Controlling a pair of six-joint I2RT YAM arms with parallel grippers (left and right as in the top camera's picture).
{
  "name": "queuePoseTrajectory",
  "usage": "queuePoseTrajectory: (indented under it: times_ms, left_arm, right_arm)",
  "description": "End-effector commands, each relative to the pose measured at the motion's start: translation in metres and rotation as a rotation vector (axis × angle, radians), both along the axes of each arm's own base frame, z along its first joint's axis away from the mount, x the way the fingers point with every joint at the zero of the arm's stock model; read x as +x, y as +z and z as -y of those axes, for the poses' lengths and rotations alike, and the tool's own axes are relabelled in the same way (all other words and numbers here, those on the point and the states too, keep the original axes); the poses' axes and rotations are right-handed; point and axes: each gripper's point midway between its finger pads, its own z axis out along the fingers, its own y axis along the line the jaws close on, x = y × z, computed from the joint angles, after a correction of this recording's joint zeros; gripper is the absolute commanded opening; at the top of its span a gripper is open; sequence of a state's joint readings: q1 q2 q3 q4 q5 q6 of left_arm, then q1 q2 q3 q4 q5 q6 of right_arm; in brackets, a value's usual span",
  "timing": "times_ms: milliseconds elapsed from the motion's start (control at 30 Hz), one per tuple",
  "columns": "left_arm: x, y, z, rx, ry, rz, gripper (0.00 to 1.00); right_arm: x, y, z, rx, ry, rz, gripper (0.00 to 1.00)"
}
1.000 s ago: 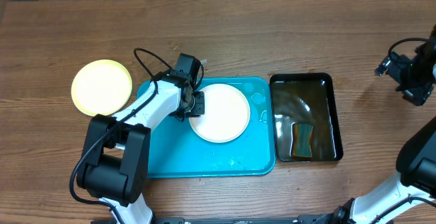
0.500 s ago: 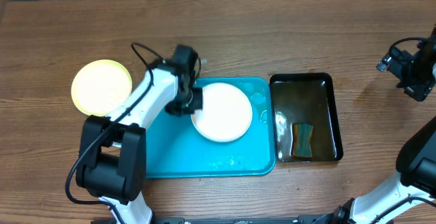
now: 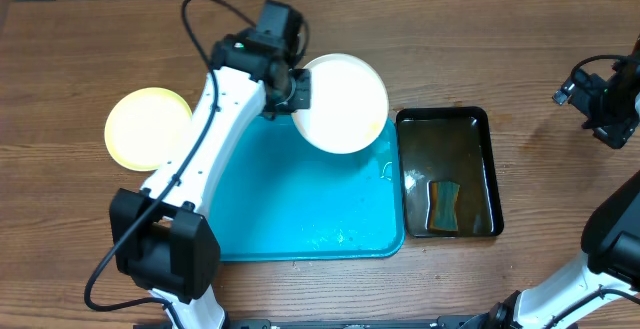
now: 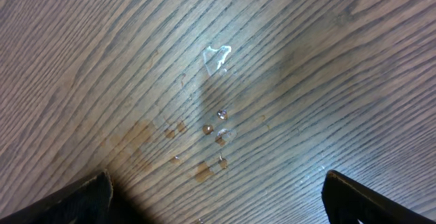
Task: Clean dirty plates on tray and stack at the side
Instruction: 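Tilt the white plate up by its rim with the left gripper, then carry the white plate left and stack it on the yellow plate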
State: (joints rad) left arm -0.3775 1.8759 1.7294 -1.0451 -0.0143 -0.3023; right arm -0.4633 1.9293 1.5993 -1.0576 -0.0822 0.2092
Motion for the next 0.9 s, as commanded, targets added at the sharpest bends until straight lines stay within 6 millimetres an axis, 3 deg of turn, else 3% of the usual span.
queuePoseTrajectory:
  times_ms: [0, 300, 600, 867]
  left_arm:
    - [0.009, 0.015, 0.018, 0.087, -0.043, 0.110, 0.04]
    - [0.011, 0.053, 0.073, 0.338, -0.095, 0.425, 0.04]
    - [-0.014, 0.108, 0.147, 0.571, -0.310, 0.736, 0.04]
    - [-0.038, 0.168, 0.179, 0.813, -0.355, 0.948, 0.04]
  right_arm:
    - [0.006, 0.008, 0.002, -0.005, -0.004, 0.029, 1.00]
    - [0.006, 0.008, 0.002, -0.005, -0.004, 0.029, 1.00]
    - [0.006, 0.008, 0.002, -0.005, -0.004, 0.029, 1.00]
    - [0.006, 0.008, 0.002, -0.005, -0.004, 0.029, 1.00]
